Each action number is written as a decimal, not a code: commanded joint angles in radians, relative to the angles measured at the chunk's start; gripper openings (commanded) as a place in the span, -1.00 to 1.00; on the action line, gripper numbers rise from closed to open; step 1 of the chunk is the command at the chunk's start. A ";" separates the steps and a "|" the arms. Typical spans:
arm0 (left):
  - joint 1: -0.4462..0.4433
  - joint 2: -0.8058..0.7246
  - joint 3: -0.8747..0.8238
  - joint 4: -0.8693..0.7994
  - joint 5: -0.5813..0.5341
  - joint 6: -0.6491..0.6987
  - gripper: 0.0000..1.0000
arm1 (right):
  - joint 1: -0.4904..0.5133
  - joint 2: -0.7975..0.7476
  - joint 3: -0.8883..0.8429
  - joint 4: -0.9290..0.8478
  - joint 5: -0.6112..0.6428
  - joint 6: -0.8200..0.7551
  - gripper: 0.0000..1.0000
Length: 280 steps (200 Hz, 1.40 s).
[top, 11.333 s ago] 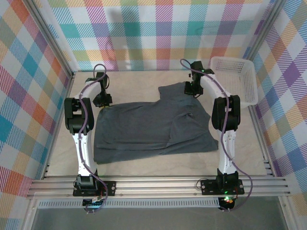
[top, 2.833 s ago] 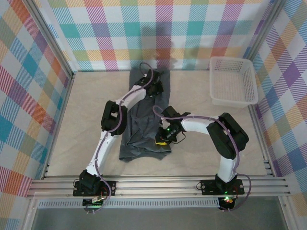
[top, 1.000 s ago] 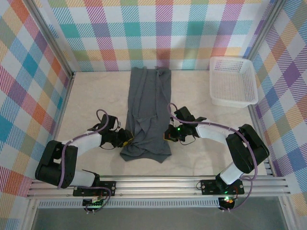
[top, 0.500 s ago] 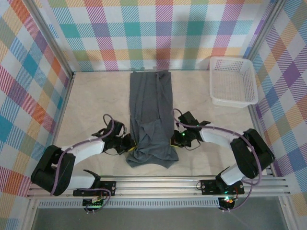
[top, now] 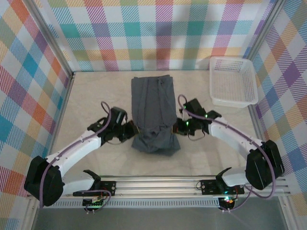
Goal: Fold the inside-out t-shirt
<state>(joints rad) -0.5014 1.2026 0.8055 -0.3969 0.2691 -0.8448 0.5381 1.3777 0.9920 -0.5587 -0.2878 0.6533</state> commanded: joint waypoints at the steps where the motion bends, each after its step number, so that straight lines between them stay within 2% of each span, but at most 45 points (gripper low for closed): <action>1: 0.101 0.105 0.132 0.022 -0.038 0.070 -1.00 | -0.074 0.100 0.161 0.026 0.028 -0.049 -1.00; 47: 0.234 0.452 0.502 0.090 -0.030 0.139 -1.00 | -0.175 0.435 0.533 0.062 -0.019 -0.118 -1.00; 93: 0.299 0.809 0.864 0.058 -0.009 0.169 -1.00 | -0.223 0.753 0.898 0.039 -0.052 -0.140 -1.00; 98: 0.304 0.854 0.908 0.054 -0.004 0.170 -0.82 | -0.229 0.801 0.946 0.035 -0.056 -0.149 -0.85; 108: 0.316 0.932 0.978 0.055 0.016 0.170 -0.29 | -0.242 0.890 1.053 0.007 -0.076 -0.166 -0.23; 116: 0.328 0.978 1.016 0.073 0.041 0.154 -0.01 | -0.255 0.964 1.179 -0.060 -0.106 -0.171 0.06; 129: 0.351 1.005 1.047 0.109 0.068 0.129 0.22 | -0.272 1.086 1.445 -0.243 -0.133 -0.192 0.26; 144: 0.368 0.962 1.031 0.104 0.071 0.147 0.30 | -0.283 1.134 1.650 -0.423 -0.093 -0.246 0.34; 154: 0.372 0.897 0.972 0.097 0.056 0.178 0.31 | -0.286 1.083 1.590 -0.467 -0.049 -0.273 0.37; 164: 0.371 0.819 0.862 0.109 0.047 0.194 0.32 | -0.286 0.969 1.357 -0.412 -0.040 -0.280 0.37; 183: 0.362 0.684 0.592 0.214 0.047 0.178 0.32 | -0.285 0.693 0.753 -0.023 -0.099 -0.207 0.37; 196: 0.349 0.627 0.433 0.274 0.042 0.165 0.30 | -0.284 0.598 0.534 0.126 -0.103 -0.164 0.37; 215: 0.319 0.624 0.316 0.348 0.104 0.150 0.24 | -0.276 0.596 0.443 0.144 -0.136 -0.153 0.36; 250: 0.259 0.704 0.332 0.345 0.123 0.147 0.04 | -0.247 0.684 0.413 0.199 -0.174 -0.134 0.16; 259: 0.253 0.729 0.346 0.342 0.118 0.142 -0.06 | -0.241 0.714 0.434 0.204 -0.195 -0.127 -0.01; 272: 0.250 0.747 0.356 0.341 0.114 0.138 -0.41 | -0.235 0.738 0.463 0.201 -0.214 -0.123 -0.32; 280: 0.250 0.748 0.351 0.338 0.113 0.139 -0.65 | -0.235 0.738 0.469 0.194 -0.216 -0.119 -0.62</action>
<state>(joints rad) -0.2470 1.9324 1.1305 -0.0853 0.3740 -0.7055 0.2932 2.0903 1.4120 -0.4099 -0.4442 0.5114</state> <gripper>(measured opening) 0.314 0.370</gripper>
